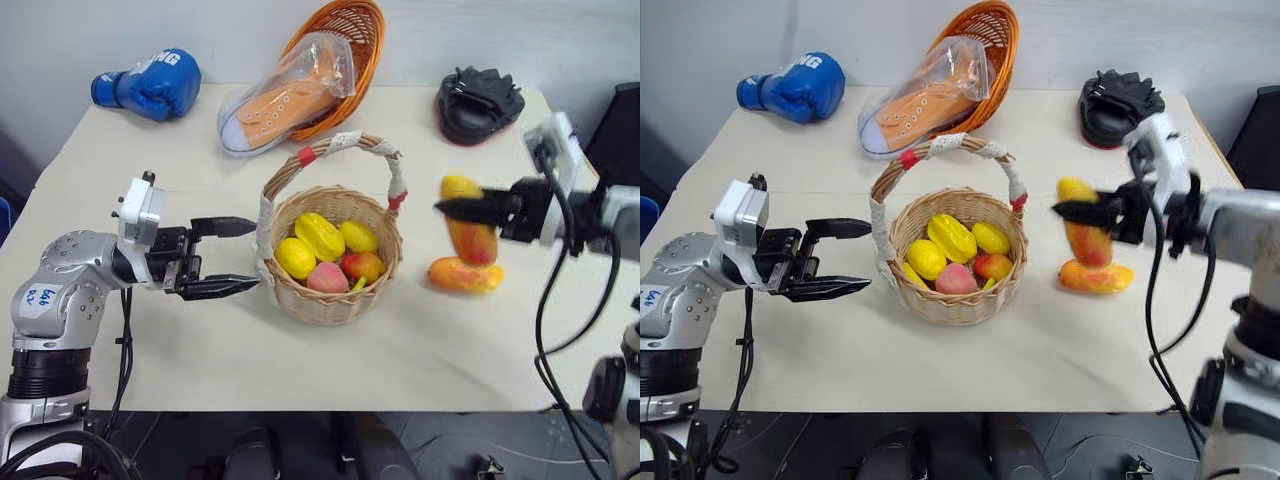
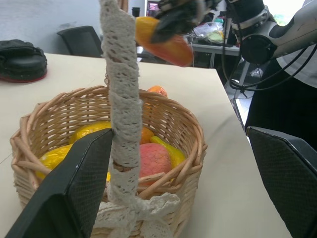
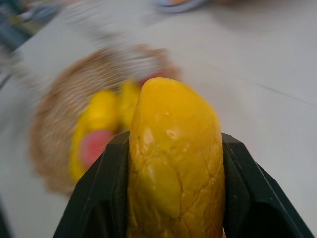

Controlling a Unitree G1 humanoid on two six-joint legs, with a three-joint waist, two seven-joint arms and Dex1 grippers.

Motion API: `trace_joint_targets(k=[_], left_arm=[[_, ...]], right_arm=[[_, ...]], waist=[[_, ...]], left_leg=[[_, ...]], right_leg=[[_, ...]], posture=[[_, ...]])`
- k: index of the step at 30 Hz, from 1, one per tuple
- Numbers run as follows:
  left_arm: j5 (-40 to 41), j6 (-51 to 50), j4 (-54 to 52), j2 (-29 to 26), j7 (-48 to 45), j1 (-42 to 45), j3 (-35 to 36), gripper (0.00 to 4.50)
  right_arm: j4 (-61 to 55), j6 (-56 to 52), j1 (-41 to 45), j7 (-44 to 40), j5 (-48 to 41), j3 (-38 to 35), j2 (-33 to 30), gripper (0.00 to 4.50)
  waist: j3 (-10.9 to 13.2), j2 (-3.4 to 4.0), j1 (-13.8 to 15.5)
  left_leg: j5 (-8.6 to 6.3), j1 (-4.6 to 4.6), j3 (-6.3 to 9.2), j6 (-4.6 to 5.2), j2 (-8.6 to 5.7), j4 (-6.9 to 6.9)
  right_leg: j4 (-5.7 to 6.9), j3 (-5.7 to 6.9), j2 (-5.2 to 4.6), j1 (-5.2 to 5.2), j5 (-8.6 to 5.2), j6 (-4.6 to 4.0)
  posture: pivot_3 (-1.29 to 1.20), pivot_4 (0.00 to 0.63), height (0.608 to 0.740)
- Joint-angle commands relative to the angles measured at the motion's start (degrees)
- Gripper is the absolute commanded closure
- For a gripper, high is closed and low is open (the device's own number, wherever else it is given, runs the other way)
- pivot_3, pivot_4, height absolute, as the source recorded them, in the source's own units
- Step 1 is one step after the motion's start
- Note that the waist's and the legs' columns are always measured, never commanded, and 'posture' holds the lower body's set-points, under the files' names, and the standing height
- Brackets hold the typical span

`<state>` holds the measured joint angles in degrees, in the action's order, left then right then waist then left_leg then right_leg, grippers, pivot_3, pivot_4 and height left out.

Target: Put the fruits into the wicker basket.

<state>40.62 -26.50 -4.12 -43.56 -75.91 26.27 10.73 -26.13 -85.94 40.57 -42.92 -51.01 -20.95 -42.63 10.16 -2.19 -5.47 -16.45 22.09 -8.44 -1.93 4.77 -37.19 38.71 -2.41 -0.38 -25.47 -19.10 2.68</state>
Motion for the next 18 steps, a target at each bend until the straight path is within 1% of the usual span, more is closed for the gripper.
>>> trace_joint_targets(k=[1, 2, 4, 6, 8, 11, 13, 14, 15, 16, 18], left_arm=[[0.38, 0.76, -1.2, -1.08, -0.17, -0.37, 1.42, 0.0], [0.3, 0.77, -1.26, -1.18, 0.0, -0.6, 1.56, 0.0], [0.17, 0.86, -1.29, -1.24, 0.37, -0.89, 1.75, 0.0], [0.01, 0.78, -1.59, -1.16, 1.24, -1.48, 2.02, 0.0], [-0.01, 0.62, -1.94, -1.04, 2.16, -2.0, 2.28, 0.0], [0.0, 0.68, -2.31, -1.14, 3.07, -2.47, 2.57, 0.0], [-0.04, 0.69, -2.49, -1.22, 3.41, -2.74, 2.79, 0.0], [-0.03, 0.63, -2.59, -1.22, 3.53, -2.88, 2.88, 0.0], [-0.03, 0.59, -2.68, -1.23, 3.59, -3.04, 2.93, 0.0], [-0.02, 0.56, -2.8, -1.24, 3.62, -3.22, 2.97, 0.0], [-0.17, 0.76, -2.81, -1.14, 3.64, -3.52, 2.91, 0.0]], right_arm=[[-10.43, 7.13, -1.27, 3.6, -2.3, 4.44, 6.52, 2.67], [-11.49, 8.87, -1.5, 5.29, -1.4, 6.54, 8.51, 2.67], [-12.38, 13.1, -1.89, 7.08, 1.56, 10.74, 10.28, 2.67], [-10.8, 18.49, -1.56, 9.91, 7.74, 18.34, 11.91, 2.67], [-6.65, 24.36, -0.31, 12.71, 13.88, 24.54, 14.69, 2.67], [-0.54, 32.27, 1.96, 14.66, 20.69, 28.86, 17.54, 2.67], [2.28, 35.39, 3.03, 14.37, 23.05, 30.16, 18.34, 2.67], [3.18, 36.51, 3.21, 13.91, 23.55, 30.24, 18.59, 2.34], [3.35, 35.89, 3.26, 11.55, 22.66, 30.94, 17.77, 1.98], [3.1, 37.32, 2.84, 9.09, 22.69, 31.75, 16.92, 1.75], [3.47, 39.79, 2.24, 8.14, 24.08, 32.16, 16.54, 1.03]], waist=[[0.0, 0.0, -0.19], [-0.01, -0.02, -0.37], [0.0, -0.01, -0.39], [-0.01, -0.02, -0.27], [-0.01, -0.03, -0.17], [-0.04, -0.07, -0.44], [-0.04, -0.07, -0.51], [-0.04, -0.07, -0.45], [-0.04, -0.07, -0.34], [-0.04, -0.07, -0.2], [-0.04, -0.07, 0.12]], left_leg=[[0.01, -0.01, 0.03, -0.02, 0.01, -0.05], [0.04, -0.02, 0.03, -0.02, 0.0, -0.05], [0.07, -0.02, 0.06, -0.03, -0.01, -0.08], [0.07, 0.01, 0.08, -0.02, -0.05, -0.07], [0.05, 0.04, 0.07, 0.02, -0.06, -0.09], [0.05, 0.04, 0.05, 0.02, -0.05, -0.13], [0.05, 0.01, 0.03, 0.02, -0.05, -0.15], [0.06, 0.02, 0.04, 0.03, -0.06, -0.15], [0.06, 0.02, 0.04, 0.03, -0.06, -0.13], [0.06, 0.03, 0.04, 0.03, -0.06, -0.11], [0.04, 0.06, 0.05, 0.04, -0.05, -0.03]], right_leg=[[0.06, 0.0, 0.01, 0.02, 0.0, -0.01], [0.09, -0.01, 0.0, 0.02, 0.01, -0.01], [0.17, -0.02, 0.0, 0.01, 0.01, -0.02], [0.14, -0.01, -0.04, 0.0, 0.01, -0.01], [0.06, -0.01, -0.07, 0.0, 0.01, -0.01], [0.09, -0.01, -0.06, -0.02, 0.01, -0.02], [0.15, -0.01, -0.05, -0.02, 0.02, -0.03], [0.16, -0.01, -0.06, -0.02, 0.01, -0.03], [0.15, 0.0, -0.06, -0.02, 0.01, -0.03], [0.13, 0.01, -0.06, -0.02, 0.01, -0.04], [0.03, 0.02, -0.06, -0.04, 0.0, -0.04]], posture=[[0.0, 0.15, 0.74], [0.0, 0.15, 0.74], [0.0, 0.15, 0.74], [0.0, 0.15, 0.74], [0.0, 0.15, 0.74], [0.0, 0.15, 0.74], [0.0, 0.15, 0.74], [0.0, 0.15, 0.74], [0.0, 0.15, 0.74], [0.0, 0.15, 0.74], [0.0, 0.15, 0.74]])
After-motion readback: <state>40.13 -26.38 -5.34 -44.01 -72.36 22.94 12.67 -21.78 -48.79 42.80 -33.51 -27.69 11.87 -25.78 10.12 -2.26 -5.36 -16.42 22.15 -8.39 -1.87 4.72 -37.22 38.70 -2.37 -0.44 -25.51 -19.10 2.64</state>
